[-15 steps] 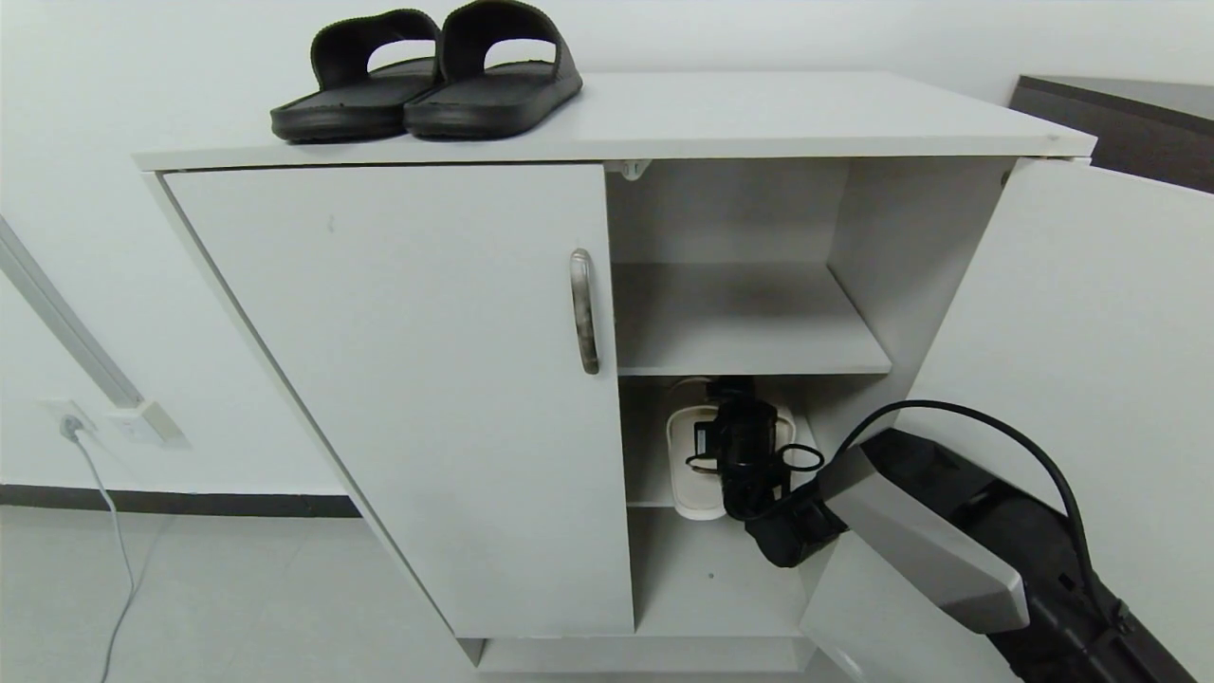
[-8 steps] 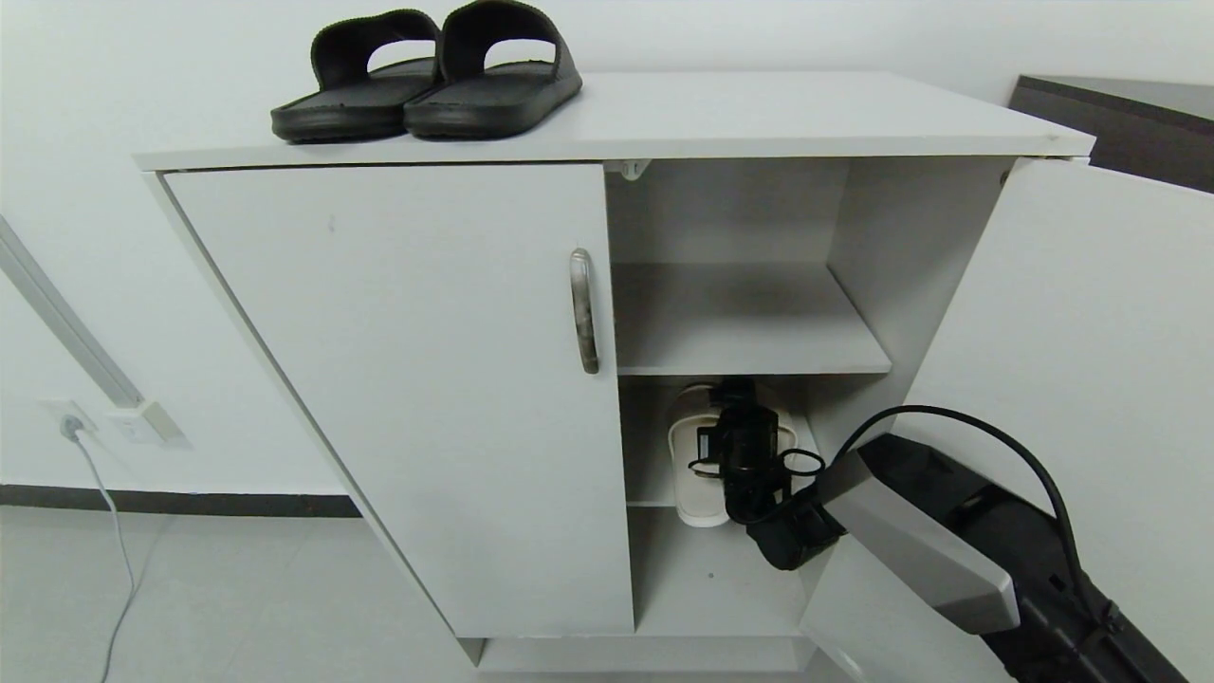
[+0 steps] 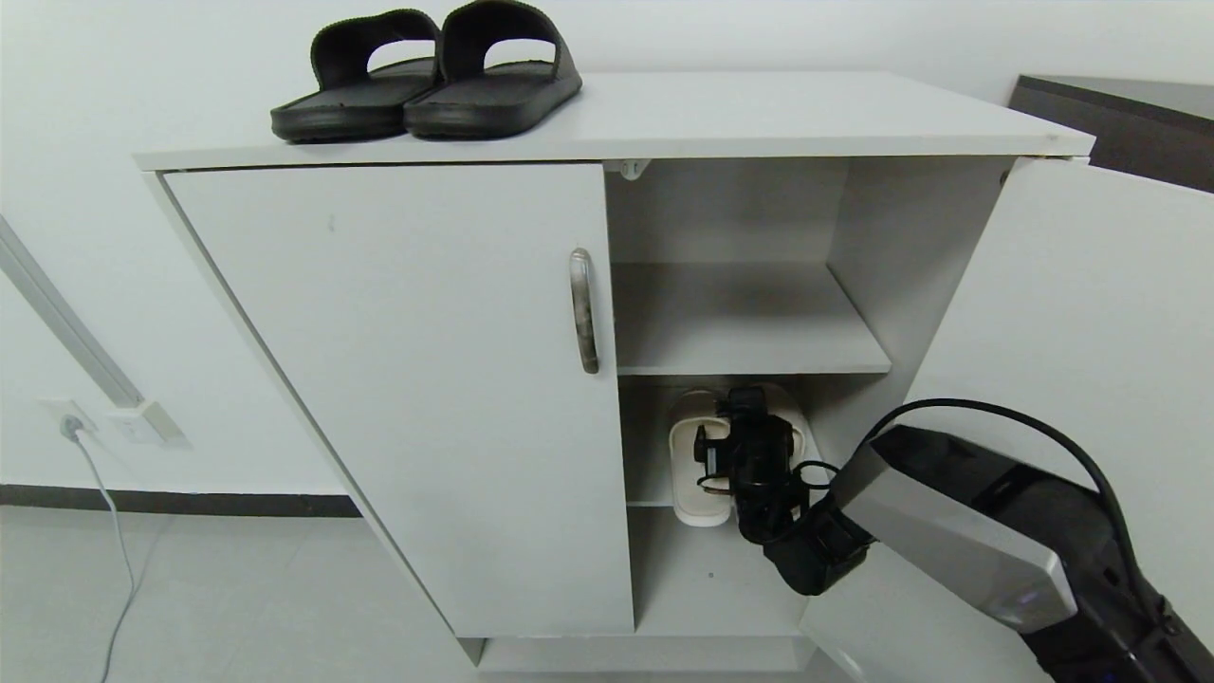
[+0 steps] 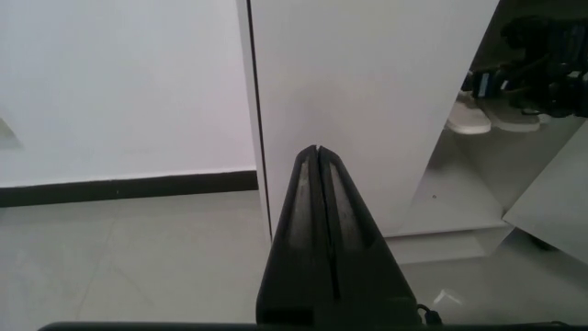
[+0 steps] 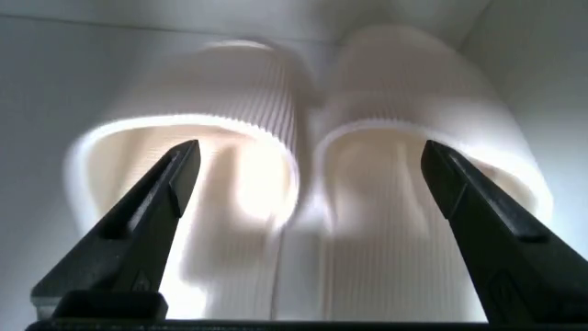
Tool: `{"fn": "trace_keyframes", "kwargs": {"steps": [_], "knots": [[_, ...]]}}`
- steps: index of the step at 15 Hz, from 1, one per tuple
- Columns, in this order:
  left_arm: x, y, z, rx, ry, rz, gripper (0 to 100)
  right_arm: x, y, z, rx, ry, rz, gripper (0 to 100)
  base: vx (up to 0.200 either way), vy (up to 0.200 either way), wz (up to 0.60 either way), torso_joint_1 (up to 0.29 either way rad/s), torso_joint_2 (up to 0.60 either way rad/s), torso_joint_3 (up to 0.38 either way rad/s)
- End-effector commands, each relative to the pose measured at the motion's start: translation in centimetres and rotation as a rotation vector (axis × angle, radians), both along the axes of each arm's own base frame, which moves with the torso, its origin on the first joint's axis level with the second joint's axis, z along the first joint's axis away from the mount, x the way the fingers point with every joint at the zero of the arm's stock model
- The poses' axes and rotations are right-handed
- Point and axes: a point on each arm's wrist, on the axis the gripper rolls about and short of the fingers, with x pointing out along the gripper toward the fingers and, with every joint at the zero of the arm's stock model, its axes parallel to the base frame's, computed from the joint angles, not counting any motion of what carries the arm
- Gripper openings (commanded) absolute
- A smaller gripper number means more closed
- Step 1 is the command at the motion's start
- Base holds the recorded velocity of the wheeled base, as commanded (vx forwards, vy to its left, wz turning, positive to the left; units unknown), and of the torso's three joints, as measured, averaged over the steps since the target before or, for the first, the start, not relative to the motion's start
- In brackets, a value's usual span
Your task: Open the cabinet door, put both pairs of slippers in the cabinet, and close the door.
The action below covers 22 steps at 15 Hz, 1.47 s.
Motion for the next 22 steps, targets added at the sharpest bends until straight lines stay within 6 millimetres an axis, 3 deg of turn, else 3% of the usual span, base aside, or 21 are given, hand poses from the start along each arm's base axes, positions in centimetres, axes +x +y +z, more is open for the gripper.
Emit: {"fn": "trace_keyframes", "kwargs": {"steps": [1, 4, 8, 16, 22], "knots": [[0.0, 0.0, 0.0, 0.001, 0.002, 0.000, 0, -3.3, 0.0, 3.8, 0.029, -0.043, 0.037, 100, 0.000, 0.000, 0.00, 0.000, 0.00, 0.000], [0.0, 0.0, 0.0, 0.001, 0.002, 0.000, 0, -8.3, -0.8, 4.6, 0.034, -0.047, 0.086, 100, 0.000, 0.000, 0.00, 0.000, 0.00, 0.000], [0.0, 0.0, 0.0, 0.001, 0.002, 0.000, 0, -12.7, -2.1, 4.5, 0.018, -0.022, 0.133, 100, 0.000, 0.000, 0.00, 0.000, 0.00, 0.000], [0.0, 0.0, 0.0, 0.001, 0.002, 0.000, 0, -13.3, -1.8, 3.9, 0.009, -0.011, 0.153, 100, 0.000, 0.000, 0.00, 0.000, 0.00, 0.000], [0.0, 0.0, 0.0, 0.001, 0.002, -0.001, 0, -13.3, -1.7, 3.5, 0.002, -0.003, 0.152, 100, -0.200, 0.000, 0.00, 0.002, 0.00, 0.001]]}}
